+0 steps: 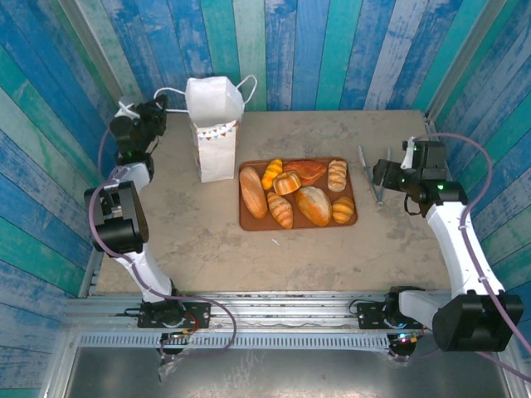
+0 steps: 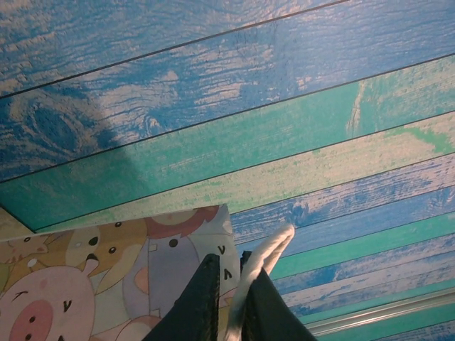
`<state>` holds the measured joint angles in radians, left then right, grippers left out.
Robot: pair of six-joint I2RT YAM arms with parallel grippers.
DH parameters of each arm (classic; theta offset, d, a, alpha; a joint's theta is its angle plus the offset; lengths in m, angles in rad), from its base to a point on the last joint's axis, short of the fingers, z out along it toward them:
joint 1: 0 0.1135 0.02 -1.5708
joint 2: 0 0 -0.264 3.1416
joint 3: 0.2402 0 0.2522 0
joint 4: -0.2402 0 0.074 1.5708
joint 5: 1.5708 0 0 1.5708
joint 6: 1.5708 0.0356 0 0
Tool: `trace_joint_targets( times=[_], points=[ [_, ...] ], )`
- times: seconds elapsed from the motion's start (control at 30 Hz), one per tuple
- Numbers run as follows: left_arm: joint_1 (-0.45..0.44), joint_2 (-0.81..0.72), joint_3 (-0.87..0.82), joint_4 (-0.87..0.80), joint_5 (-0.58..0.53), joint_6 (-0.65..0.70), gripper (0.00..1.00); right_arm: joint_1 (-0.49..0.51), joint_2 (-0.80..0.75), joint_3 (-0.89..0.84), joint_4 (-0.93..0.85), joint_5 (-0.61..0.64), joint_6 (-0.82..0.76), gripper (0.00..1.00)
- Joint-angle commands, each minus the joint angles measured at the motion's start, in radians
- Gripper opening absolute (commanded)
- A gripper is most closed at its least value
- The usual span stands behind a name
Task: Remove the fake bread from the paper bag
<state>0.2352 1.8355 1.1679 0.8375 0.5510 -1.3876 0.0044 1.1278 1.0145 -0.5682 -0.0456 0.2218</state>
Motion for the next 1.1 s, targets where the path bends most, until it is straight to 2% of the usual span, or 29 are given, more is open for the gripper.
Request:
trace_joint_targets(
  times=[0.0,0.23,0.33,0.47,0.53,0.83,1.07],
  points=[
    [0.013,-0.030,-0.009,0.031,0.025,0.021,0.14,0.037,-0.016,0.016,-0.051,0.043,0.011,1.00],
    [0.036,-0.039,-0.019,0.031,0.040,0.026,0.30,0.127,-0.007,0.035,-0.091,0.127,0.022,1.00],
    [0.048,-0.054,-0.047,0.054,0.038,0.018,0.44,0.157,-0.006,0.033,-0.103,0.160,0.029,1.00],
    [0.063,-0.080,-0.071,0.049,0.039,0.028,0.48,0.177,-0.005,0.031,-0.108,0.174,0.033,1.00],
    [0.069,-0.092,-0.079,0.051,0.046,0.032,0.54,0.185,-0.005,0.034,-0.110,0.176,0.036,1.00],
    [0.078,-0.205,-0.130,-0.009,0.042,0.065,0.97,0.198,-0.028,0.057,-0.117,0.193,0.033,1.00],
    [0.086,-0.381,-0.213,-0.148,0.005,0.142,0.94,0.198,-0.079,0.051,-0.107,0.289,0.045,1.00]
  ],
)
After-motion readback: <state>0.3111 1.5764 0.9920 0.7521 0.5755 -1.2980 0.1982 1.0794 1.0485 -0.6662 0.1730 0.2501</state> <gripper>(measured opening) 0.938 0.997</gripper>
